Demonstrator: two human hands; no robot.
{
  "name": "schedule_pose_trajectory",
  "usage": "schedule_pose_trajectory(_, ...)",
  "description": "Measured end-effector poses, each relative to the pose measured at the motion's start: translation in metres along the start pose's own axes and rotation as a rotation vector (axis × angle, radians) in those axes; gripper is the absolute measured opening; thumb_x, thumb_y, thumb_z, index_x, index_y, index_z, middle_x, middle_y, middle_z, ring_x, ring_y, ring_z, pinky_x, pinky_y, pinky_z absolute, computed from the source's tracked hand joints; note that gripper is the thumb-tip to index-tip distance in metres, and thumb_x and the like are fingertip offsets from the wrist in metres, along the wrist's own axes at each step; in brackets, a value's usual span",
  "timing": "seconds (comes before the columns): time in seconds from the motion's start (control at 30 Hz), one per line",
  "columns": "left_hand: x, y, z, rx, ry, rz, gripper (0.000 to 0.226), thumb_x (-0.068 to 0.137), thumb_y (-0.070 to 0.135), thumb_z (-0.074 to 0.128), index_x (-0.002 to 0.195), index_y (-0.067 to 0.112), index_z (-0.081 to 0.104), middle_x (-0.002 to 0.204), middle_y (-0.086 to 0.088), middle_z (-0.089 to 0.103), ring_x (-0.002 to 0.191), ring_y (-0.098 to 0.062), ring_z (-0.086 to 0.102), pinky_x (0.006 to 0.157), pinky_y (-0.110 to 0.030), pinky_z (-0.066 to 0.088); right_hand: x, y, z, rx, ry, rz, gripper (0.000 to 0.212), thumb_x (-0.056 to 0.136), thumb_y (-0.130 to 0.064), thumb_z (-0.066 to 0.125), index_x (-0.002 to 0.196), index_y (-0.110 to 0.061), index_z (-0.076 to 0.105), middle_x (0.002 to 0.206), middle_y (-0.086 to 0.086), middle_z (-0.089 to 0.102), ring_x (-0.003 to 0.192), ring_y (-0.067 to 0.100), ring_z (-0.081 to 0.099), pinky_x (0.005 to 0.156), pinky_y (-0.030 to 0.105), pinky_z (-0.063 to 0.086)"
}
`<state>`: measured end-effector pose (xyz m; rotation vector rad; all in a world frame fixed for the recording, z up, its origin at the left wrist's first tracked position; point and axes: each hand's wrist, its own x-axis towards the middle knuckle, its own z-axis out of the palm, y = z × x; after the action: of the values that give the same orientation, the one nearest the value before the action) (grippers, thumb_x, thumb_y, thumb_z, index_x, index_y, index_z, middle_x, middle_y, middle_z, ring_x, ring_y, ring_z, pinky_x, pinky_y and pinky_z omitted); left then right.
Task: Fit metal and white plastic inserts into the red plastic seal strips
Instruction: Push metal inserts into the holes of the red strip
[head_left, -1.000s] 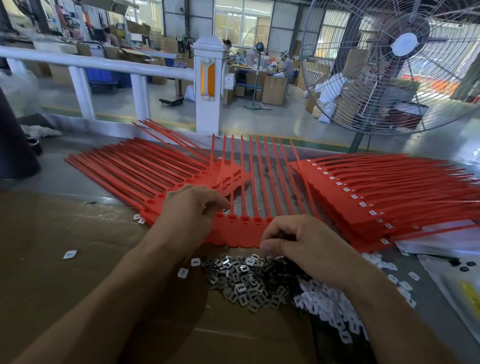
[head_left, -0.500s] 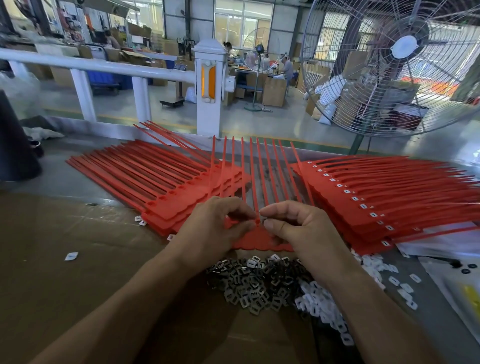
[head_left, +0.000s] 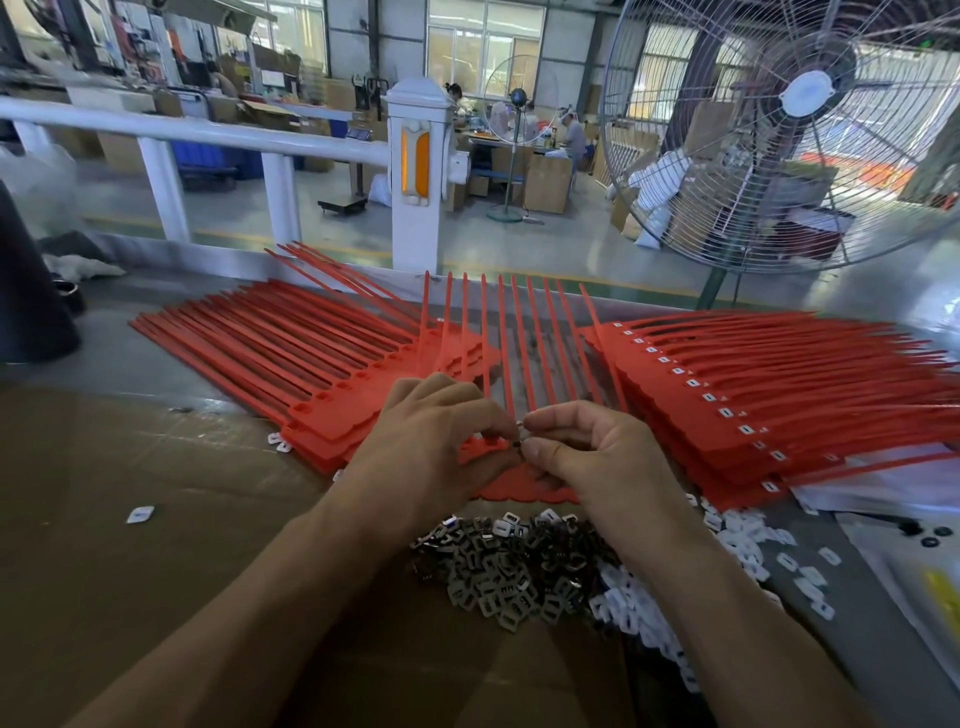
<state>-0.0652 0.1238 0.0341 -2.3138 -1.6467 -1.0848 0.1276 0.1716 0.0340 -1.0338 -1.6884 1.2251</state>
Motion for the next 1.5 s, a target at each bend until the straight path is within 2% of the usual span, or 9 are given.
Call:
schedule_pose_trajectory(0.23, -0.002, -0.006, 0.001, -0.015, 0.008, -0.001, 0.024, 0.087, 0.057, 0.061, 0.101, 0.041, 0.072, 0.094, 0.022, 0.062, 0.098, 0.0, 0.05, 0.094, -0.03, 0.034, 0.0, -0.001, 0.005, -0.056, -0.017, -0.014, 0.016, 0.092, -0.015, 0.078, 0.102, -0.028, 0.075, 0.095, -0.008, 0.079, 0.084, 0.006, 0.075, 0.071, 0.017, 0.055)
schedule_pose_trajectory(0.4, 0.0, -0.029, -0.009, 0.071, 0.035, -0.141, 0.019, 0.087, 0.057, 0.062, 0.099, 0.045, 0.07, 0.097, 0.028, 0.059, 0.103, -0.003, 0.047, 0.094, -0.033, 0.027, -0.003, -0.001, 0.003, -0.271, 0.03, -0.083, 0.01, 0.093, -0.036, 0.075, 0.103, -0.039, 0.073, 0.1, -0.039, 0.067, 0.095, -0.02, 0.06, 0.071, -0.005, 0.04)
schedule_pose_trajectory(0.6, -0.004, -0.055, -0.016, 0.193, -0.011, -0.329, 0.013, 0.087, 0.053, 0.068, 0.098, 0.046, 0.072, 0.097, 0.032, 0.049, 0.107, -0.003, 0.037, 0.092, -0.029, 0.014, -0.003, 0.002, 0.003, -0.446, -0.016, -0.02, 0.007, 0.096, -0.042, 0.07, 0.1, -0.038, 0.074, 0.089, -0.02, 0.073, 0.083, -0.011, 0.065, 0.066, 0.008, 0.044)
schedule_pose_trajectory(0.87, 0.002, -0.052, -0.005, 0.268, -0.104, -0.33, 0.017, 0.089, 0.054, 0.066, 0.102, 0.046, 0.073, 0.113, 0.025, 0.057, 0.115, -0.007, 0.038, 0.099, -0.033, 0.017, -0.004, 0.003, 0.001, -0.512, -0.039, -0.04, 0.009, 0.097, -0.044, 0.068, 0.102, -0.039, 0.074, 0.093, -0.024, 0.071, 0.089, -0.017, 0.06, 0.069, 0.008, 0.04)
schedule_pose_trajectory(1.07, 0.003, -0.052, -0.005, 0.274, -0.127, -0.326, 0.017, 0.088, 0.052, 0.069, 0.104, 0.048, 0.073, 0.108, 0.027, 0.051, 0.114, -0.005, 0.034, 0.095, -0.029, 0.013, -0.005, 0.004, -0.002, -0.562, -0.07, -0.065, 0.011, 0.097, -0.047, 0.066, 0.105, -0.041, 0.072, 0.099, -0.028, 0.067, 0.097, -0.026, 0.052, 0.067, 0.004, 0.038)
schedule_pose_trajectory(1.2, 0.003, -0.054, -0.007, 0.251, -0.155, -0.343, 0.015, 0.087, 0.052, 0.07, 0.102, 0.05, 0.074, 0.105, 0.028, 0.049, 0.106, -0.001, 0.027, 0.091, -0.027, 0.01, -0.006, 0.002, -0.004, -0.561, -0.088, -0.078, 0.009, 0.096, -0.048, 0.068, 0.102, -0.043, 0.072, 0.094, -0.029, 0.069, 0.093, -0.023, 0.056, 0.063, 0.002, 0.041)
schedule_pose_trajectory(1.27, 0.003, -0.054, -0.008, 0.24, -0.16, -0.349, 0.015, 0.087, 0.05, 0.071, 0.101, 0.05, 0.074, 0.104, 0.028, 0.05, 0.106, -0.001, 0.027, 0.09, -0.027, 0.01, -0.007, 0.0, -0.006, -0.569, -0.128, -0.093, 0.008, 0.094, -0.047, 0.071, 0.1, -0.043, 0.073, 0.095, -0.032, 0.068, 0.092, -0.019, 0.06, 0.065, 0.002, 0.043)
schedule_pose_trajectory(1.37, 0.001, -0.055, -0.009, 0.232, -0.155, -0.351, 0.016, 0.087, 0.05, 0.071, 0.103, 0.05, 0.074, 0.107, 0.028, 0.053, 0.108, -0.001, 0.029, 0.089, -0.027, 0.011, -0.007, -0.006, -0.012, -0.574, -0.259, -0.08, 0.009, 0.089, -0.05, 0.076, 0.096, -0.045, 0.073, 0.096, -0.032, 0.069, 0.09, -0.013, 0.064, 0.075, 0.013, 0.045)
schedule_pose_trajectory(1.5, -0.003, -0.055, -0.011, 0.205, -0.155, -0.339, 0.017, 0.089, 0.048, 0.069, 0.106, 0.05, 0.072, 0.112, 0.029, 0.054, 0.113, -0.003, 0.031, 0.093, -0.029, 0.013, -0.009, -0.014, -0.02, -0.711, -0.471, -0.037, 0.026, 0.075, -0.062, 0.081, 0.097, -0.05, 0.071, 0.098, -0.031, 0.064, 0.087, -0.01, 0.061, 0.069, 0.018, 0.044)
